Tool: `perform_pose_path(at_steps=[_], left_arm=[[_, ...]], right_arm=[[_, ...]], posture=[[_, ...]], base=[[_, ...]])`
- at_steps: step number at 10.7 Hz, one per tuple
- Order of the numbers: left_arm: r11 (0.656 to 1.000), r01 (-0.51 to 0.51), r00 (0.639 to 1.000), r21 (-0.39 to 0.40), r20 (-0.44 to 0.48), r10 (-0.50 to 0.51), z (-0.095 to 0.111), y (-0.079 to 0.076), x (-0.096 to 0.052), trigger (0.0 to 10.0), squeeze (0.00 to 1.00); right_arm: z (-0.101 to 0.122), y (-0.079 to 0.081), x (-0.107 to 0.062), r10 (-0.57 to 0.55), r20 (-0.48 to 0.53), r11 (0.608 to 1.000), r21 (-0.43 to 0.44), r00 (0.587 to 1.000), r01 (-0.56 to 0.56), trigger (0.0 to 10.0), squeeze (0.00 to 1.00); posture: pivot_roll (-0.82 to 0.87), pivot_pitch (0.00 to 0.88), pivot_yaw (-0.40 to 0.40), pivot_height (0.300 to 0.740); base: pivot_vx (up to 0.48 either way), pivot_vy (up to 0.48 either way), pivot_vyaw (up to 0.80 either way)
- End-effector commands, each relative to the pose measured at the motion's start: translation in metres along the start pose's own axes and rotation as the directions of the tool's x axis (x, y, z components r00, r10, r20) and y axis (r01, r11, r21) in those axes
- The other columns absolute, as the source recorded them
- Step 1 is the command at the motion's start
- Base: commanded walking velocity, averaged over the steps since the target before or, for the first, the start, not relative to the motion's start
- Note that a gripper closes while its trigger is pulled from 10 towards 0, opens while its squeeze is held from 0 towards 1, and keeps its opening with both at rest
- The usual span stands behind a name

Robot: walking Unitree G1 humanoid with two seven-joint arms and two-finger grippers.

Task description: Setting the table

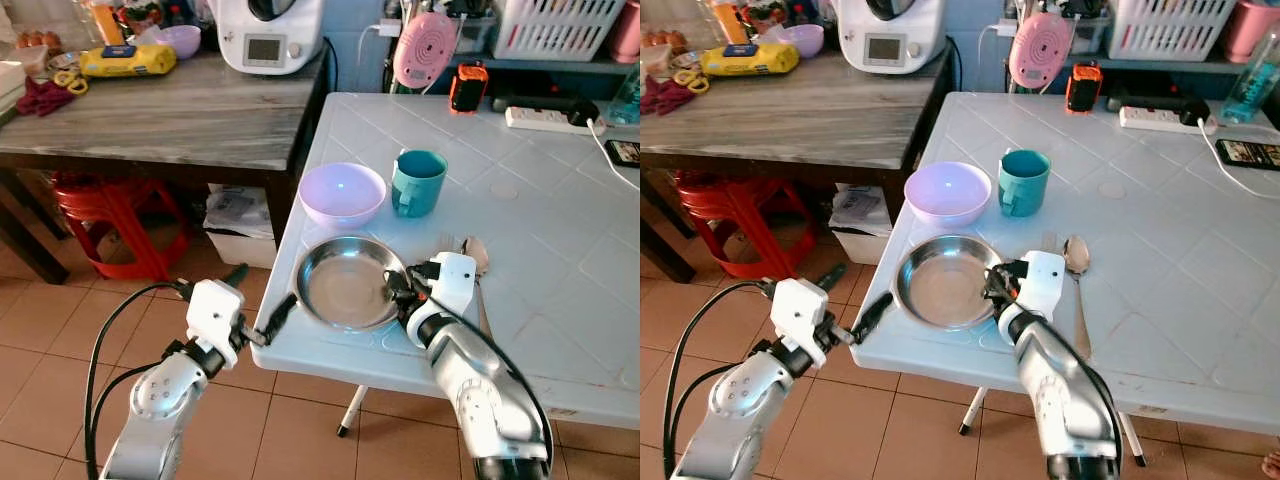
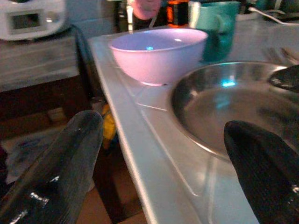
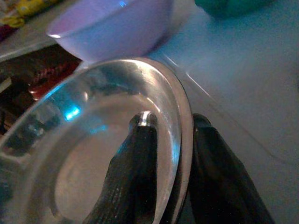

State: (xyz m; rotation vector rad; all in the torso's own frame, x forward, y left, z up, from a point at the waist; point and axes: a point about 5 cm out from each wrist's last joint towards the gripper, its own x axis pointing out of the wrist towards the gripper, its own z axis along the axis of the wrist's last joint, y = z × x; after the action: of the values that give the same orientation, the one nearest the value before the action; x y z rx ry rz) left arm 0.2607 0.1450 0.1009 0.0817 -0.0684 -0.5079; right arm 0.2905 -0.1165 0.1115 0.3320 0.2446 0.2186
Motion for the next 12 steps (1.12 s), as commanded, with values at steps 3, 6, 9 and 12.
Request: perform_pose_path(at_steps=[3, 6, 9, 12], left_arm=[[0.999, -0.038, 0.999, -0.008, 0.022, 0.038, 0.007, 0.004, 0.008, 10.0, 0.00], [0.999, -0.050, 0.999, -0.009, 0.006, 0.050, 0.005, 0.008, 0.007, 10.0, 0.00], [0.999, -0.042, 0.999, -0.003, 0.006, 0.042, 0.006, 0.007, 0.010, 10.0, 0.00], [0.998, -0.054, 0.998, -0.022, 0.013, 0.054, 0.006, 0.002, 0.011, 10.0, 0.00]], right_arm=[[0.015, 0.013, 0.001, 0.062, 0.093, 0.993, -0.104, 0.994, -0.052, 10.0, 0.00], [0.014, 0.008, -0.001, 0.034, 0.111, 0.995, -0.101, 0.993, -0.023, 10.0, 0.00], [0.014, 0.009, -0.002, 0.036, 0.134, 0.995, -0.093, 0.990, -0.023, 10.0, 0.00], [0.014, 0.012, -0.002, 0.056, 0.142, 0.994, -0.102, 0.988, -0.041, 10.0, 0.00]], posture=[[-0.07, 0.019, 0.049, 0.740], [-0.08, 0.039, 0.063, 0.740], [-0.08, 0.053, 0.070, 0.740], [-0.07, 0.047, 0.067, 0.740]], base=[[0.000, 0.239, 0.00], [0.000, 0.480, -0.17], [0.000, 0.480, -0.20], [0.000, 0.480, 0.00]])
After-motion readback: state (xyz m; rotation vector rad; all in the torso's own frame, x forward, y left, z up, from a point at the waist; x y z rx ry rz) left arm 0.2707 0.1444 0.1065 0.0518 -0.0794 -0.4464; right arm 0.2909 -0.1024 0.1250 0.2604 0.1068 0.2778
